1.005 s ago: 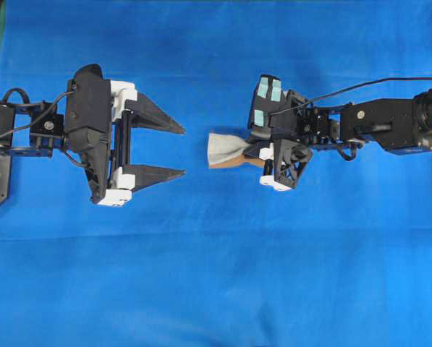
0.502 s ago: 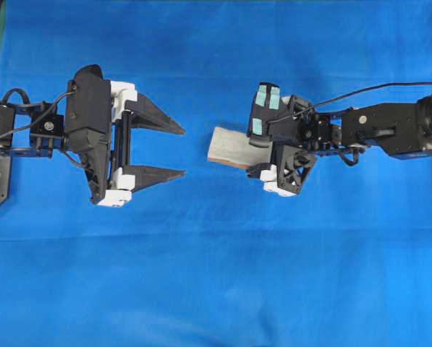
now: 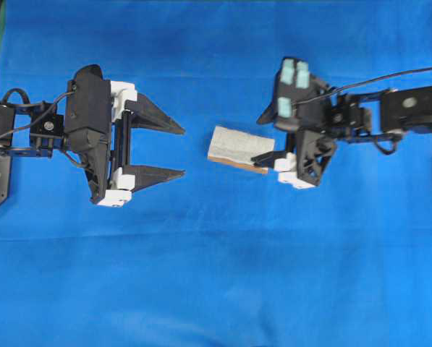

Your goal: Hand over the sponge with the left arm and wipe it with the right arm.

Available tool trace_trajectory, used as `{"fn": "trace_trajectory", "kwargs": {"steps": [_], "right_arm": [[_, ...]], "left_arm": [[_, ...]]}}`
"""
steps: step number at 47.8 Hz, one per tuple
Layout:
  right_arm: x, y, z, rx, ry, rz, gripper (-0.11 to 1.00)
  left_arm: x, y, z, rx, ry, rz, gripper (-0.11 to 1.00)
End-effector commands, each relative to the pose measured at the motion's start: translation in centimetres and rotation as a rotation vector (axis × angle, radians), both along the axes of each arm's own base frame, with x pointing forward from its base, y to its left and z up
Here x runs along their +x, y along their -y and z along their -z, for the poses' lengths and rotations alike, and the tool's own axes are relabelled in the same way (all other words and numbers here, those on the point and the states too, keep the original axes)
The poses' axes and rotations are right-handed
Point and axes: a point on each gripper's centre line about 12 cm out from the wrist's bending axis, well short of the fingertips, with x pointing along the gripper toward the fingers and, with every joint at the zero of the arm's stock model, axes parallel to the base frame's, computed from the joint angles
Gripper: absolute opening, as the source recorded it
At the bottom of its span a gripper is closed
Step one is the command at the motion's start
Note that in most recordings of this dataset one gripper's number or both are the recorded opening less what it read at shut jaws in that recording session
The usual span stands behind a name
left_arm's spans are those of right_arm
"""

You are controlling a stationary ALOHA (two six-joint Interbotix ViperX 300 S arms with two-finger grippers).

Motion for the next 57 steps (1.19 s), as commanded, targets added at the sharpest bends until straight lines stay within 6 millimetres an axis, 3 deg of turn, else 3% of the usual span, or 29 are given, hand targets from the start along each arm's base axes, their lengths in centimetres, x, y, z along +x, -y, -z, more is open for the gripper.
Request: {"fn": "trace_trajectory", "kwargs": {"steps": [1, 21, 29, 41, 52, 57], "right_arm": [[-0.2, 0.0, -3.2, -0.019, 0.078, -0.008, 0.74], [-0.8, -0.1, -4.0, -0.028, 0.099, -0.01, 0.74], [-1.8, -0.1, -5.6, -0.03, 0.122, -0.007, 0.74], [-5.9, -0.4, -8.7, -0.041, 0.2, -0.004, 0.74], [-11.6, -0.8, -10.9, -0.05, 0.29, 0.002, 0.74], [-13.9, -1.0, -10.9, -0.056, 0.322, 0.0, 0.74]], "left_arm": [[0.1, 0.1, -0.8, 0.001, 0.025, 0.004, 0.77], [0.2, 0.1, -0.9, -0.012, 0.028, -0.001, 0.76], [-0.5, 0.4, -1.5, -0.015, 0.029, 0.008, 0.76], [-3.2, 0.4, -3.5, -0.017, -0.019, 0.013, 0.76], [-7.1, 0.3, -4.5, -0.003, 0.0, 0.02, 0.76], [-9.5, 0.3, -5.1, 0.004, 0.042, 0.021, 0.76]]}}
